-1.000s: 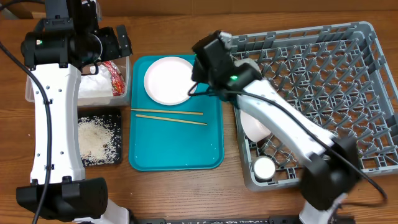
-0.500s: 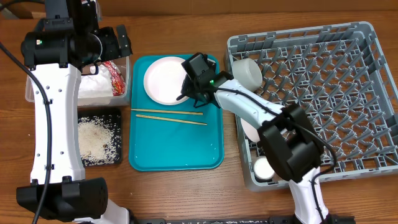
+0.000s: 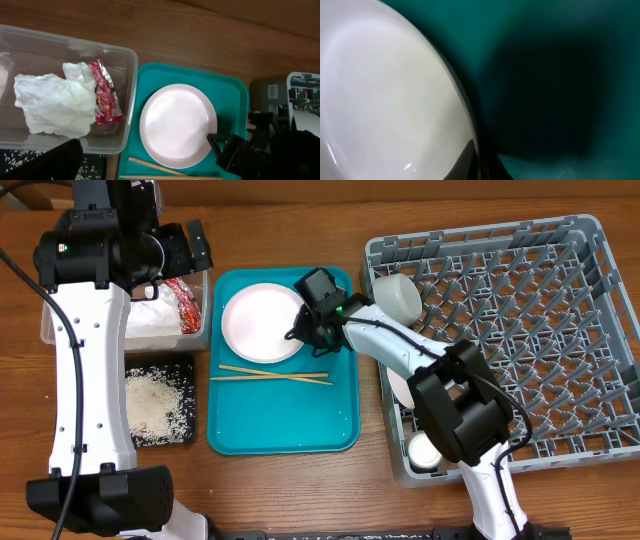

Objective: Sort waste into correct bins and load items into the dishwasher
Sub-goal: 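Grasp the pink plate's rim on the teal tray with right gripper, then carry the pink plate and stand it upright in the rack's back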

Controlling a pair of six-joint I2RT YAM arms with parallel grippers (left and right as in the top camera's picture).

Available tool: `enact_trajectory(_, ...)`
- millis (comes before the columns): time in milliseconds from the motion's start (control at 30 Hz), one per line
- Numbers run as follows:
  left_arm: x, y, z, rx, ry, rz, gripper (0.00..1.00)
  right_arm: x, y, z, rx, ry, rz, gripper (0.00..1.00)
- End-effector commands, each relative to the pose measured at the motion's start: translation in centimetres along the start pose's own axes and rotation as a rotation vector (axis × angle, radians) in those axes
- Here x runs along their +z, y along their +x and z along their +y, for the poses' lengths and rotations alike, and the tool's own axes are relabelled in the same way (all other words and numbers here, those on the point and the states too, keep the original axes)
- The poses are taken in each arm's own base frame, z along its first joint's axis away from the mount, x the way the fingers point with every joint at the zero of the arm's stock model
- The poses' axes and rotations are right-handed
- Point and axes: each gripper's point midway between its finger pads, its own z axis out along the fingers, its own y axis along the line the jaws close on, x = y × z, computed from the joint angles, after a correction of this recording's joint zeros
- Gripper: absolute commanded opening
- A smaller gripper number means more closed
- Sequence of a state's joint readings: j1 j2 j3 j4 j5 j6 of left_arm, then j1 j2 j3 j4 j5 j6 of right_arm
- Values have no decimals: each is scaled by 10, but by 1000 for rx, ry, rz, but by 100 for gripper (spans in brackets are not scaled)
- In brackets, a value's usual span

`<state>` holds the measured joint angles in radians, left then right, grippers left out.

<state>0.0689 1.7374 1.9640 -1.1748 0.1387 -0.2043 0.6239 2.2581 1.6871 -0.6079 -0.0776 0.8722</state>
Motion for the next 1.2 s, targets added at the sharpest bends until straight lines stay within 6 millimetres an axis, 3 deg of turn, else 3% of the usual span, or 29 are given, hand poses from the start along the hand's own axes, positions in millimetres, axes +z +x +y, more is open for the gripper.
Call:
enact_trajectory(0,-4,-2,-4,-4,13,-11,100,-54,-48,28,-90,-58,-135,4)
enact_trajectory(67,-4,-2,-4,-4,13,-11,100,-96,-74,40,-150,-58,-243,4)
enact_trajectory(100,-4,-2,-4,-4,13,-11,100,-136,-94,48,-188,-44,-345,4)
enact_trajectory(200,-4,-2,-4,-4,13,-11,100,-212,-123,46,-294,42,-524,4)
enact_trajectory(267,-4,-2,-4,-4,13,-11,100,-280,-143,14,-350,248,-685,4)
enact_trajectory(367,-4,-2,-4,-4,13,-11,100,-343,-154,-35,-363,543,-812,4)
enact_trajectory(500,-4,-2,-4,-4,13,-11,100,-386,-156,-91,-366,865,-822,4)
enact_trajectory(633,-4,-2,-4,-4,13,-11,100,-387,-160,-134,-346,999,-740,4)
enact_trajectory(800,-4,-2,-4,-4,13,-11,100,-369,-160,-176,-337,1153,-678,4)
enact_trajectory(933,-4,-2,-4,-4,13,-11,100,-350,-154,-194,-359,1259,-663,4)
enact_trajectory(1133,-4,-2,-4,-4,13,-11,100,-305,-140,-213,-390,1240,-593,4)
enact_trajectory(1167,-4,-2,-4,-4,13,-11,100,-298,-138,-213,-394,1215,-576,8)
